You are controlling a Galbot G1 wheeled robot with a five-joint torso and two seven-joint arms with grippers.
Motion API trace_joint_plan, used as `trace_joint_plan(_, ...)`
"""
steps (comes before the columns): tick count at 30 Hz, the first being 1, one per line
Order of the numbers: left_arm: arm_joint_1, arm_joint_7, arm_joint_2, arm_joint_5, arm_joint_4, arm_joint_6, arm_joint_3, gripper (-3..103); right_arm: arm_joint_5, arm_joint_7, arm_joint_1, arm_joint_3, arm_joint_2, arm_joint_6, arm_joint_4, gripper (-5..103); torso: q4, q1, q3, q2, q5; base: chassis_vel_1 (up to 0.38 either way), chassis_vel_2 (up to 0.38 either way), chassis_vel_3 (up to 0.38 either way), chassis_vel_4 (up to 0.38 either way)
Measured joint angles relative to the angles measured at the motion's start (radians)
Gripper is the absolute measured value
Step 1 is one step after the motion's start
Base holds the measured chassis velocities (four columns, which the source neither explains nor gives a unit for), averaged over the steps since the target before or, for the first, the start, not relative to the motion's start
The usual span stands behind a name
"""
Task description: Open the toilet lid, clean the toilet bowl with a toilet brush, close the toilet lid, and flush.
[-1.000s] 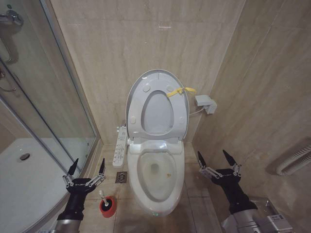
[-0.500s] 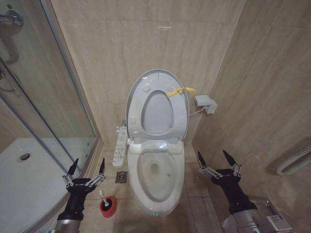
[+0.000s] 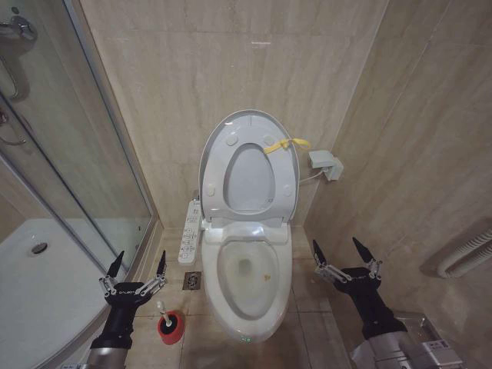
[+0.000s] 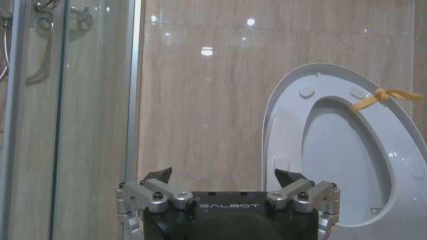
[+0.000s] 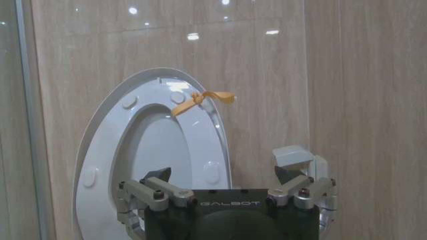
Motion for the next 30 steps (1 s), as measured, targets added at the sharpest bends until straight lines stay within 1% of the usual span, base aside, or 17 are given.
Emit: trace_joint_plan(30,0.0,0.0,0.0,0.0,0.0,0.0,0.0,100,0.001,0.0,0.0,0.0,0.0,0.0,0.0,100,0.0,0.0,0.0,0.0,0.0,0.0,0.0,0.0,0.0)
